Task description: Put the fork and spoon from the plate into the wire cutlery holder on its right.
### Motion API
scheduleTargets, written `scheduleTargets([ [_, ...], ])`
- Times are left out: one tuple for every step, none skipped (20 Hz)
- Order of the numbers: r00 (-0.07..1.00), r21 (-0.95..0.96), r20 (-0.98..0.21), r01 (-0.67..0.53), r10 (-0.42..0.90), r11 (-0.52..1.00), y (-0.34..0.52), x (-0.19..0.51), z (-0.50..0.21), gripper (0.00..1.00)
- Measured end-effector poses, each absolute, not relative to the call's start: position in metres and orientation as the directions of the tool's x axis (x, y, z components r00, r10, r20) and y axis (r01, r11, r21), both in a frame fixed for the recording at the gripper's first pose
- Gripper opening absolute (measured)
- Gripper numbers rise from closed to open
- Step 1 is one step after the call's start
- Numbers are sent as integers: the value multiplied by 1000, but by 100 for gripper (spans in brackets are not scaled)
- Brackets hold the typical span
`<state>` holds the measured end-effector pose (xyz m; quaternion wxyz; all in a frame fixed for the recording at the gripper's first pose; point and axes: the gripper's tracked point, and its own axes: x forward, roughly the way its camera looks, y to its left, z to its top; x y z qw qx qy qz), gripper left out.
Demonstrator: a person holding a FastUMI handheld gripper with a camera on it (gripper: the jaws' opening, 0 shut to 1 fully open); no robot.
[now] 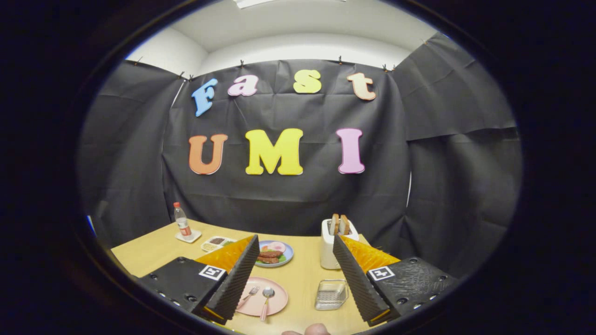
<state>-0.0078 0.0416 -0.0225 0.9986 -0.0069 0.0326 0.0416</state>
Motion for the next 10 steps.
scheduleTargets([
  [993,-12,-81,-93,91,996,45,-8,-29,95],
  [990,-14,-101,-102,100,995,50,-10,-36,95],
  [986,-17,-125,-111,108,994,53,-9,-46,95],
  [983,-16,-147,-117,113,993,56,-9,-55,95],
  [978,-13,-172,-122,118,992,60,-10,-66,95],
  [971,-9,-202,-132,127,991,65,-10,-81,95],
  [959,-8,-250,-140,134,990,70,-11,-99,95],
  [944,-4,-296,-149,142,989,75,-13,-118,95],
  [930,7,-336,-157,150,988,80,-18,-137,95],
  [915,13,-372,-161,154,987,84,-20,-152,95],
])
